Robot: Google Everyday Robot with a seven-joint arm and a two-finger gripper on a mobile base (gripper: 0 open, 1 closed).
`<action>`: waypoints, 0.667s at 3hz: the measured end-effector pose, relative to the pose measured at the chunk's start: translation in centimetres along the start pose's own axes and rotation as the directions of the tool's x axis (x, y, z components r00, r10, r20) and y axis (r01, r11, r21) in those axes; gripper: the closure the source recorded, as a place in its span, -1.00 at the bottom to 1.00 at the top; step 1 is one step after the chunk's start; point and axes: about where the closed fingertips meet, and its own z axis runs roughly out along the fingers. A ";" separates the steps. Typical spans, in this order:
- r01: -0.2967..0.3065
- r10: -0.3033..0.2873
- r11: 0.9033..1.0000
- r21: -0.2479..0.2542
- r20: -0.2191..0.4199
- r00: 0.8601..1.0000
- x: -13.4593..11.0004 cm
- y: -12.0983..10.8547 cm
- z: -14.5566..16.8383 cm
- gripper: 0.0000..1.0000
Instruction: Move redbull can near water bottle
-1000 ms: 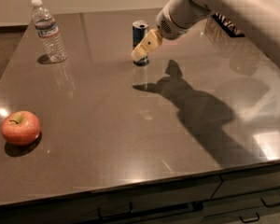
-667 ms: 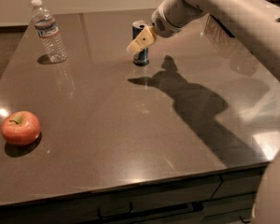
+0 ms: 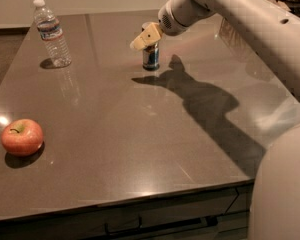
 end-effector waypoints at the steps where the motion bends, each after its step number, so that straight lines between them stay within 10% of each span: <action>1: -0.007 0.008 1.000 -0.022 0.013 1.000 -0.4 -0.2 0.6 -0.68; 2: 0.006 -0.005 0.999 -0.045 0.026 1.000 -1.1 0.1 0.7 -0.22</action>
Offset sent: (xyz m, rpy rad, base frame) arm 0.0084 0.0135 0.0158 0.0515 -0.0116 0.0679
